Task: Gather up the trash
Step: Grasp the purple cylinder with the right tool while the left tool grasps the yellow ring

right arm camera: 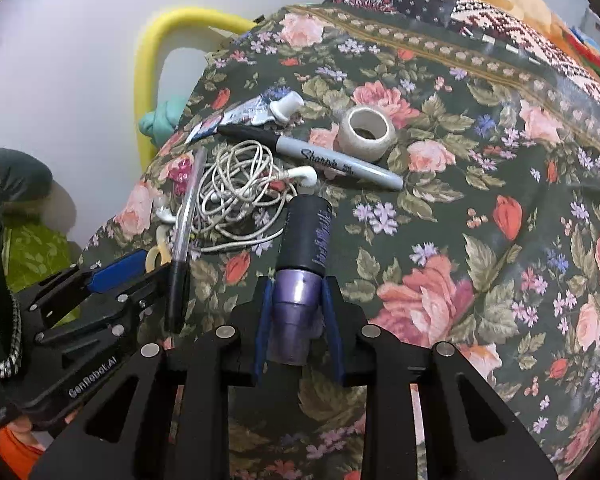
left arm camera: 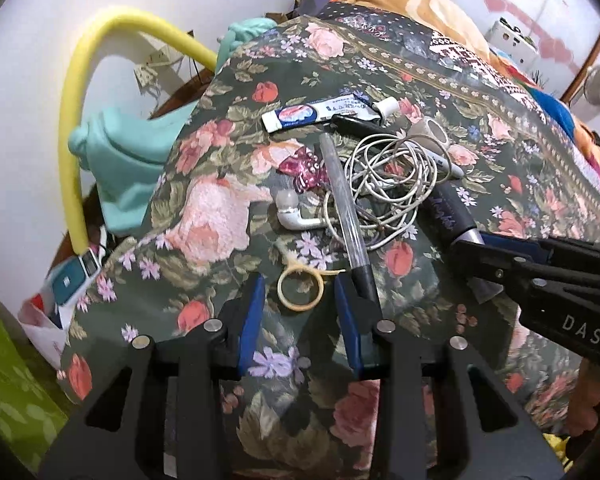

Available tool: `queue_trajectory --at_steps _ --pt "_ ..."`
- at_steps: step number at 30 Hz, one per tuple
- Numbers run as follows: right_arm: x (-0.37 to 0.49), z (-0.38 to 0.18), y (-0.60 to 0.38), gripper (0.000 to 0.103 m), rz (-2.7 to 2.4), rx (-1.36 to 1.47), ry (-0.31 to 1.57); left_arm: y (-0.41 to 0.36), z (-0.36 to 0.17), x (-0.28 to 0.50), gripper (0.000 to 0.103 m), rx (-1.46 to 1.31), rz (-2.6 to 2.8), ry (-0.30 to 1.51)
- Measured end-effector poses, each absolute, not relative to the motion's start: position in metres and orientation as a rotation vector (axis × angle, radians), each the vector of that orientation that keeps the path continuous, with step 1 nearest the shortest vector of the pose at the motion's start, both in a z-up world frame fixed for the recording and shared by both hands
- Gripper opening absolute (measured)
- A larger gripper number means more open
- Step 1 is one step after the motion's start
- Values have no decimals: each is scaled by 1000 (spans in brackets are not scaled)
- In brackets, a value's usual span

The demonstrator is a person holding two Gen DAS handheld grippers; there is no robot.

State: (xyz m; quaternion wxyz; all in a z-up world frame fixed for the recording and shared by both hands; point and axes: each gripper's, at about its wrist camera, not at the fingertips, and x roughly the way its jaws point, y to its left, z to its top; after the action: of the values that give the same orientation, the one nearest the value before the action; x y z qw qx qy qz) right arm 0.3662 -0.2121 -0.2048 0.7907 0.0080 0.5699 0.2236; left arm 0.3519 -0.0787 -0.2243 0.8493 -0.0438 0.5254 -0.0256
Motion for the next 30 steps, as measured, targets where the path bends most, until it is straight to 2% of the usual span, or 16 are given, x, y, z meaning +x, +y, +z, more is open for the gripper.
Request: queue_trajectory --at_steps 1,2,3,13,30 --pt "367 -205 -210 24 478 17 1223 -79 -224 352 34 -88 -58 1099" --pt "368 -206 -210 24 476 21 1222 -79 -225 352 24 -89 -68 1090" --pt "369 -207 -208 24 475 26 1220 -78 -224 352 21 -94 -77 1088" --pt "355 -194 -214 22 457 2 1158 -69 -210 337 21 -162 -84 1079" --pt "285 -94 -199 22 556 -6 967 -47 -123 256 21 -163 -21 940"
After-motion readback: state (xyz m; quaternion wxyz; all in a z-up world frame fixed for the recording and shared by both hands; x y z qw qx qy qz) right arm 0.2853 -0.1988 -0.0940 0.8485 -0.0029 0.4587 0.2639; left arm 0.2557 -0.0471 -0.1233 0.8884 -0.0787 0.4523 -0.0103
